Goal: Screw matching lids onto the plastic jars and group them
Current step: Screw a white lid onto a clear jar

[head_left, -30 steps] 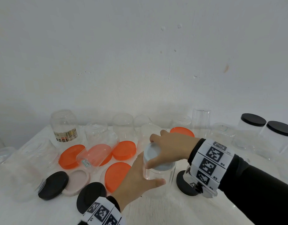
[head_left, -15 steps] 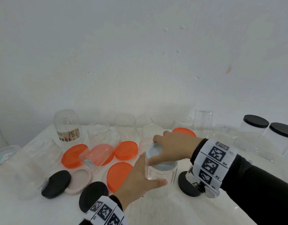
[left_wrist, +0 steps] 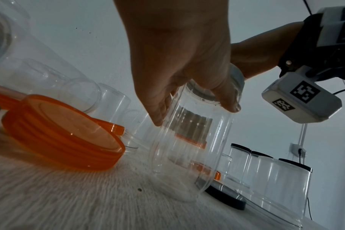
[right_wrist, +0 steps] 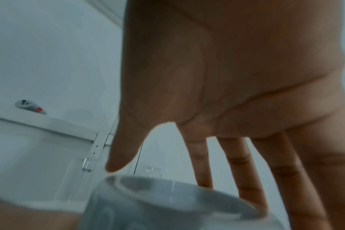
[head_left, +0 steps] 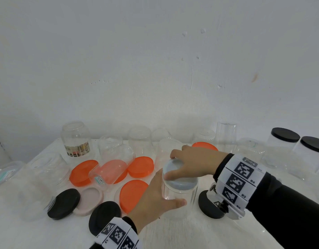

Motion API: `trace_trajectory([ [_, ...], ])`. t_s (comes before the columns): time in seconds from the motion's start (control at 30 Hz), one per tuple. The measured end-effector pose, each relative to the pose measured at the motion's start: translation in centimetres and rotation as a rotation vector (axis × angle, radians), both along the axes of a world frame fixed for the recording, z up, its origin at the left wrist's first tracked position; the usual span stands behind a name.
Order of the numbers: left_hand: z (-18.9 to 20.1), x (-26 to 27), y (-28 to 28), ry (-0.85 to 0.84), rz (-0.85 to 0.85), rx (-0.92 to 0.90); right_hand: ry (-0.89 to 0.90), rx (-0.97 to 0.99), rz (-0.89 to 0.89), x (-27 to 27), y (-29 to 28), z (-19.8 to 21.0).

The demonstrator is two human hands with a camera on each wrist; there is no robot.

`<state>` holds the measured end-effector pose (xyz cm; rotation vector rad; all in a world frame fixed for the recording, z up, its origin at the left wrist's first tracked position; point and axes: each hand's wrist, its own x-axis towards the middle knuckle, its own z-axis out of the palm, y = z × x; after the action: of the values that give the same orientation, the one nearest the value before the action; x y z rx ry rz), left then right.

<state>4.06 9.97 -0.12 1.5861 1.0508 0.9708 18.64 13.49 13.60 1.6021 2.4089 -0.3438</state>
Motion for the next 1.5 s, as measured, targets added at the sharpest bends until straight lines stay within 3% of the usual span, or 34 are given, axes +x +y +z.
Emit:
trace_trajectory([
  [0.27,0.0,0.1,-0.1,-0.005,0.011,-0.002,0.095,-0.173,0.088,0.5,-0.3,1.0],
  [0.53,0.1,0.0,-0.1,0.007,0.011,0.002,0.021,-0.007,0.003,0.2,-0.2,-0.2],
  [0.77,0.0,0.1,-0.1,-0.008,0.014,-0.008,0.09,-0.137,0.12,0.6,-0.3,0.5],
  [1.03,0.2,0.1,-0.2,0.011,0.009,0.004,0.086,0.001,0.032,0.5,-0.2,-0.5],
  [1.27,0.1,0.2,-0.2,0.007,0.018,0.002,0.126,-0.089,0.091,1.1,-0.5,-0.3],
  [1.5,0.1,0.1,-0.3,0.024,0.026,-0.009,0.181,-0.014,0.094,1.4,-0.5,-1.1],
])
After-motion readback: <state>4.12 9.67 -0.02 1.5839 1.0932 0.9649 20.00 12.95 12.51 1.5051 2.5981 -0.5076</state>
